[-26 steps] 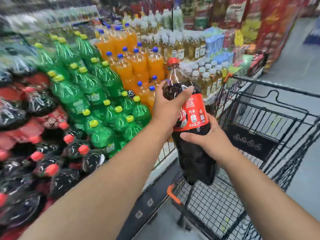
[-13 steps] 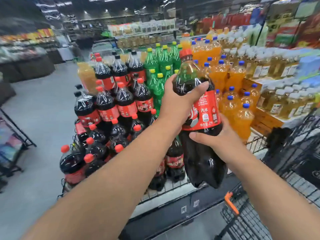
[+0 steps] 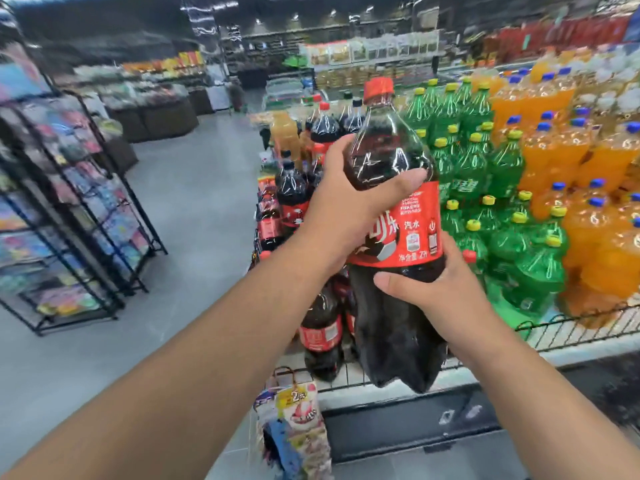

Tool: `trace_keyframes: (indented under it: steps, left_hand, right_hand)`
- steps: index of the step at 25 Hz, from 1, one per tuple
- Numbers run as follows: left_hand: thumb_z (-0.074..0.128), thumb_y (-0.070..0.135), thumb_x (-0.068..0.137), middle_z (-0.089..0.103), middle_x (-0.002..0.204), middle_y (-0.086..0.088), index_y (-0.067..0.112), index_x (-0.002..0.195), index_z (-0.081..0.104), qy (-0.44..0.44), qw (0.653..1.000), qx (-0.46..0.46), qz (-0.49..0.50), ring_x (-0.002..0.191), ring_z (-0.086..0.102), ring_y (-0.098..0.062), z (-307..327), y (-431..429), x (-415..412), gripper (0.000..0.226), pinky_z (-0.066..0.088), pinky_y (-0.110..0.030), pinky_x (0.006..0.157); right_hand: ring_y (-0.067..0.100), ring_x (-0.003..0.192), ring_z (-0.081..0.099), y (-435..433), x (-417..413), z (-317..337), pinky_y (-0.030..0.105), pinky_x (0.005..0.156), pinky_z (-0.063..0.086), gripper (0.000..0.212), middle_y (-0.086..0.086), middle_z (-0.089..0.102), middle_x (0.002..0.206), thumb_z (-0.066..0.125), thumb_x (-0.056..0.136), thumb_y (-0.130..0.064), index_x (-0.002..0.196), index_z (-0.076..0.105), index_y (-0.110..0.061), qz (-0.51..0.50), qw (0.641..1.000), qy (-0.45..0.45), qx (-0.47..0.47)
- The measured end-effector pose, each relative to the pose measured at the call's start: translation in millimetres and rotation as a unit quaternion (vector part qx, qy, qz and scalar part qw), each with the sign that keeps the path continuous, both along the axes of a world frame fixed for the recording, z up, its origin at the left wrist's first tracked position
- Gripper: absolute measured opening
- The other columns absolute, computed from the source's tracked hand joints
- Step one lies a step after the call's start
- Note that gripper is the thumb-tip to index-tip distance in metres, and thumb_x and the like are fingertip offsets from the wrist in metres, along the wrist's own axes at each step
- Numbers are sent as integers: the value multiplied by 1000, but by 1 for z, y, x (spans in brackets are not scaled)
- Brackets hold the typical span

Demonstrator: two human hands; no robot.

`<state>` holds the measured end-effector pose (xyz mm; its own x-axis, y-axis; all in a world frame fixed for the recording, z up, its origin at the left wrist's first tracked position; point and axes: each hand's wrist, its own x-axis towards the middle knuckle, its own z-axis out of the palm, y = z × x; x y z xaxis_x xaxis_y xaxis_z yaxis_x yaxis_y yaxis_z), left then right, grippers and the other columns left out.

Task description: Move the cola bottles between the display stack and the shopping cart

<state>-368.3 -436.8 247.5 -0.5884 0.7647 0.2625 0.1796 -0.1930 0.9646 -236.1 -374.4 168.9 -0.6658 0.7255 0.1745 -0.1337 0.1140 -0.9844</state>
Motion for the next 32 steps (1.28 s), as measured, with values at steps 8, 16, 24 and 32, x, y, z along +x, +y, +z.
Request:
trace_keyframes:
  steps: [8, 16, 24, 32]
  left_hand:
    - [92, 34, 59, 71, 123, 0, 31, 142, 42, -16, 998, -45, 28, 104, 74, -21, -16, -73, -57, 97, 60, -45, 91]
    - [92, 18, 57, 71, 114, 7, 28, 136, 45, 9, 987, -150, 56, 91, 75, -5, -20, -117, -101, 92, 59, -22, 66]
    - [91, 3, 66, 71, 117, 8, 31, 143, 40, 27, 977, -172, 121, 101, 73, -8, -37, -119, -127, 96, 61, -30, 88]
    - [98, 30, 47, 71, 123, 9, 50, 134, 39, 62, 979, -172, 92, 113, 71, -14, -80, -121, -182, 107, 54, -47, 102]
  right_hand:
    - [-2, 98, 66, -55, -45, -12, 22, 81, 48, 97, -18, 71, 109, 90, 43, -35, 130, 49, -38, 56, 998, -30, 13]
    - [-7, 100, 64, -58, -96, -44, 14, 77, 50, 103, -25, 67, 110, 96, 46, -29, 132, 40, -43, 178, 981, -70, 21]
    - [-15, 98, 59, -39, -143, -68, 2, 74, 46, 102, -43, 57, 100, 94, 56, -8, 133, 35, -39, 263, 960, -83, 38]
    - [-6, 107, 60, -38, -191, -104, 13, 85, 48, 119, -22, 62, 119, 99, 42, -29, 136, 29, -50, 247, 959, -116, 69]
